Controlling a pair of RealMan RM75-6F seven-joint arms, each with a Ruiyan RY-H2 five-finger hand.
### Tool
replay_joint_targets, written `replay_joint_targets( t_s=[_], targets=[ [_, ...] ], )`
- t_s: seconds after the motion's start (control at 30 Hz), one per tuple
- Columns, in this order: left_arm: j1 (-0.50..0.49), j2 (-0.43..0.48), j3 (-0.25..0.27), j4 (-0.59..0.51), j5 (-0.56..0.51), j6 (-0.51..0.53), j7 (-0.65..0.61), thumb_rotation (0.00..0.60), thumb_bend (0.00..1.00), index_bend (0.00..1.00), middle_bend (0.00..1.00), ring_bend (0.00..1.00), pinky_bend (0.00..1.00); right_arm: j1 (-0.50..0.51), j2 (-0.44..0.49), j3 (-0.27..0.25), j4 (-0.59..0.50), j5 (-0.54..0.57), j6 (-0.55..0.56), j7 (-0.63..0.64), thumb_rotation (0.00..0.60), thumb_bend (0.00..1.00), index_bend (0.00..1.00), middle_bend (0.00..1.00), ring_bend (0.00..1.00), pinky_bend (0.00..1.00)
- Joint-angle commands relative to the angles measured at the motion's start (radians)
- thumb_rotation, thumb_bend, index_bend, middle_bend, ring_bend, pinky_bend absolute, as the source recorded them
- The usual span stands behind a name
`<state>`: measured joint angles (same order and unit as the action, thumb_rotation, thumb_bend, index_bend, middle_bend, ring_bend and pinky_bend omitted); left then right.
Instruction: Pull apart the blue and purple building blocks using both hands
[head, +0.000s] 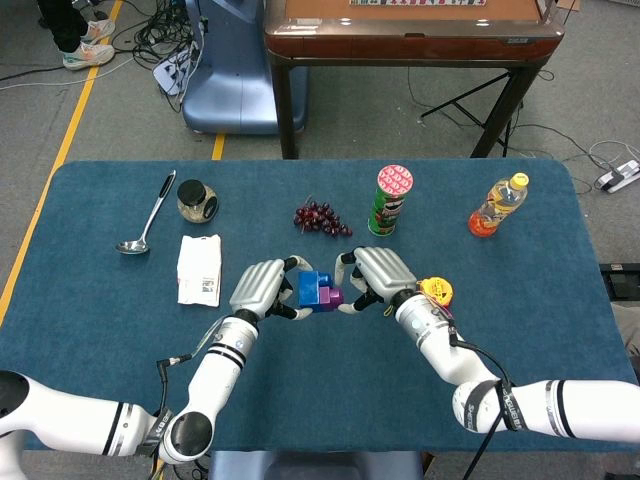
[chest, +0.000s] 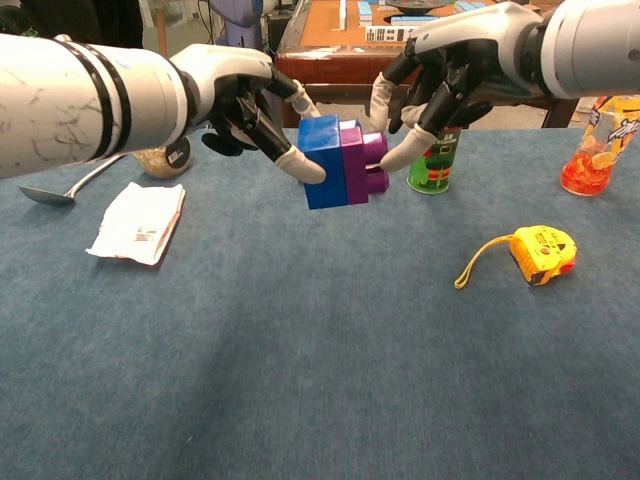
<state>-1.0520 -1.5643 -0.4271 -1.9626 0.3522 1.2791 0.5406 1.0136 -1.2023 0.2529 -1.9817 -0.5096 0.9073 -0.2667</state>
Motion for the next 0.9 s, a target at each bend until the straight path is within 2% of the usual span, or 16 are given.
replay_joint_targets(
  t_s=[0.03, 0.57, 0.9],
  targets=[
    [-0.002, 0.000, -0.002, -0.001, -0.002, 0.000, 0.001, 0.600, 0.48, 0.56, 1.00, 1.00, 1.00, 0.002, -0.003, -0.001, 0.001, -0.001, 0.001, 0.001, 0.600, 0.00, 0.55, 1.00, 1.00, 1.00],
    [-0.010, -0.008, -0.001, 0.001, -0.002, 0.006, 0.008, 0.600, 0.48, 0.57, 1.00, 1.00, 1.00, 0.012, -0.026, -0.004, 0.010, -0.005, 0.025, 0.002, 0.600, 0.00, 0.55, 1.00, 1.00, 1.00],
    [-0.027, -0.056, 0.002, 0.021, 0.015, 0.093, 0.050, 0.600, 0.48, 0.59, 1.00, 1.00, 1.00, 0.010, -0.036, -0.003, 0.006, -0.008, 0.043, 0.001, 0.600, 0.00, 0.55, 1.00, 1.00, 1.00]
  ],
)
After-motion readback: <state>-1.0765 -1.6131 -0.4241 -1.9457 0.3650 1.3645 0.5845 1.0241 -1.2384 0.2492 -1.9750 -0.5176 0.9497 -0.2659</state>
